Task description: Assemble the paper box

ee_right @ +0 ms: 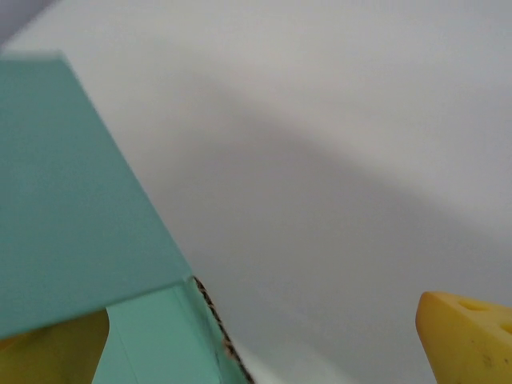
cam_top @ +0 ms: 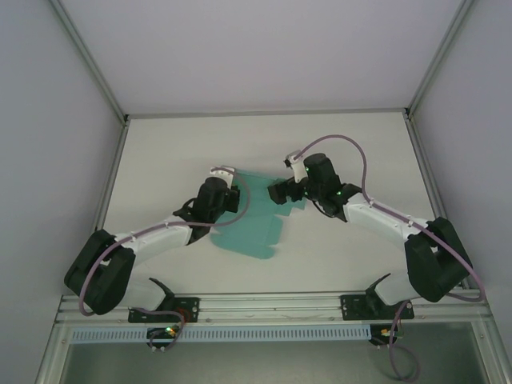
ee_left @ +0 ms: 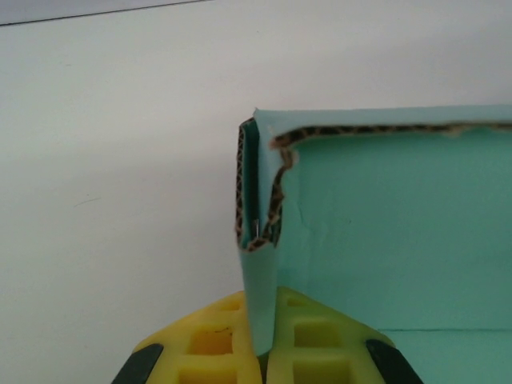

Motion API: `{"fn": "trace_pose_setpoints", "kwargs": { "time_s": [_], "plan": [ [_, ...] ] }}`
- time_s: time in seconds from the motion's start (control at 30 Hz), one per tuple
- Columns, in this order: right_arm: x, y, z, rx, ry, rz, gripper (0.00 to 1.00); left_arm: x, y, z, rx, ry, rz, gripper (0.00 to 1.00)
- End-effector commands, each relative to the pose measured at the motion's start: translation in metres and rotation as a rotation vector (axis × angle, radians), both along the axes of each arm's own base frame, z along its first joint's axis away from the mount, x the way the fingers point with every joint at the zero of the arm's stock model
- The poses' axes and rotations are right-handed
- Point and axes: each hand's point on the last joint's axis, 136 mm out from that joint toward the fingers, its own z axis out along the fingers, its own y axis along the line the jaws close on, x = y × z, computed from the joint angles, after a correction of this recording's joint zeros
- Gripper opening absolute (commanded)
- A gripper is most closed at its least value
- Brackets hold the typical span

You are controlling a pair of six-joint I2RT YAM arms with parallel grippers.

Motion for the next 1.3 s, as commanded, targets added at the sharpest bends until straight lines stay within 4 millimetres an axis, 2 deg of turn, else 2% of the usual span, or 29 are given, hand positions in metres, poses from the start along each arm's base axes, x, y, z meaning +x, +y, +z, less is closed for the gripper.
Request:
{"fn": "trace_pose_setpoints", "kwargs": {
  "time_s": [0.0, 0.1, 0.13, 0.2, 0.4, 0.53, 0.67, 0.77, 0.87, 1.0, 1.13, 1.27],
  "plan": [
    [0.027, -0.012, 0.035, 0.172, -0.138, -0.212, 1.00, 0.002, -0.006, 0.006, -0.008, -0.024, 0.016, 0.00],
    [0.026, -0.022, 0.037, 0.198, -0.148, -0.288, 1.00, 0.001, -0.008, 0.009, 0.000, -0.038, 0.025, 0.00],
    [0.023, -0.024, 0.031, 0.173, -0.136, -0.295, 1.00, 0.002, -0.008, 0.011, -0.001, -0.043, 0.034, 0.00],
    [0.010, -0.028, 0.033, 0.135, -0.133, -0.269, 0.99, 0.003, -0.002, 0.012, -0.007, -0.039, 0.074, 0.00],
    [-0.046, -0.056, 0.014, -0.023, -0.039, -0.188, 1.00, 0.007, 0.013, 0.017, -0.027, -0.062, 0.149, 0.00],
    [-0.085, -0.075, -0.005, -0.031, 0.023, -0.172, 1.00, 0.008, 0.025, 0.020, -0.069, -0.078, 0.182, 0.00],
    [-0.101, -0.085, -0.028, -0.012, 0.098, -0.196, 1.00, 0.009, 0.032, 0.023, -0.114, -0.087, 0.188, 0.00],
    [-0.098, -0.081, -0.041, -0.008, 0.131, -0.200, 1.00, 0.010, 0.033, 0.029, -0.126, -0.101, 0.187, 0.00],
    [-0.083, -0.073, -0.045, 0.001, 0.120, -0.207, 1.00, 0.008, 0.028, 0.037, -0.154, -0.108, 0.162, 0.00],
    [-0.051, -0.055, -0.037, 0.025, 0.062, -0.198, 1.00, 0.006, 0.023, 0.037, -0.167, -0.101, 0.139, 0.00],
    [-0.022, -0.047, -0.028, 0.041, 0.004, -0.230, 1.00, 0.004, 0.020, 0.033, -0.162, -0.091, 0.126, 0.00],
    [-0.009, -0.033, -0.016, 0.083, -0.048, -0.201, 1.00, 0.003, 0.017, 0.033, -0.166, -0.090, 0.121, 0.00]
  ]
}}
